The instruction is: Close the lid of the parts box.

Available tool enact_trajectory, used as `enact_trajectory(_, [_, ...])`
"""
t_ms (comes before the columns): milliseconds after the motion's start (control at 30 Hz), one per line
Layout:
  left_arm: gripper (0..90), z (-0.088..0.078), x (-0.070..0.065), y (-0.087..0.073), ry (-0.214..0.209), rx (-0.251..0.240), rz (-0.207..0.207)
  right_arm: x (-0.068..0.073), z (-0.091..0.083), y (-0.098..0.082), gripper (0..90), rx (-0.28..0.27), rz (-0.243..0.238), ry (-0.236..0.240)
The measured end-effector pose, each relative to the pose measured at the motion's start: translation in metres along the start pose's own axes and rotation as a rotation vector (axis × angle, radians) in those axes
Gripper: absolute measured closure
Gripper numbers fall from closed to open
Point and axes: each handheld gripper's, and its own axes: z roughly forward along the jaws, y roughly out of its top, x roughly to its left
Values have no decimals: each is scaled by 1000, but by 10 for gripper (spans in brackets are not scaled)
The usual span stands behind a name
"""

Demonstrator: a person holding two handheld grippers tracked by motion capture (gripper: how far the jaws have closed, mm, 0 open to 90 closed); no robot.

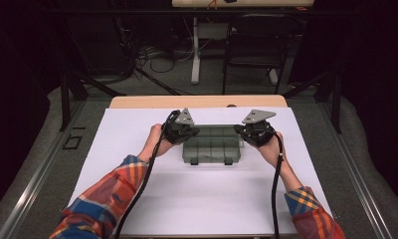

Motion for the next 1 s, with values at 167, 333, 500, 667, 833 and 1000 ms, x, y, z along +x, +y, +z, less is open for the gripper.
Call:
enact_trajectory(167, [898, 3, -1, -2, -3, 2, -5, 0, 1, -3, 887, 13, 4, -3])
enact_trajectory(333, [898, 4, -4, -3, -12, 7, 0, 4, 1, -5, 900, 18, -5, 3])
enact_trajectory(500, [898, 4, -6, -4, -14, 6, -1, 7, 3, -5, 900, 29, -17, 8])
enact_trajectory(667, [899, 5, -6, -9, -15, 7, -12, 9, 5, -7, 900, 41, -18, 14])
enact_trajectory(833, [898, 7, -7, -13, -21, 12, -16, 10, 7, -11, 900, 56, -15, 19])
enact_trajectory(1000, [898, 9, -8, -16, -23, 15, -21, 12, 10, -14, 900, 67, -19, 23])
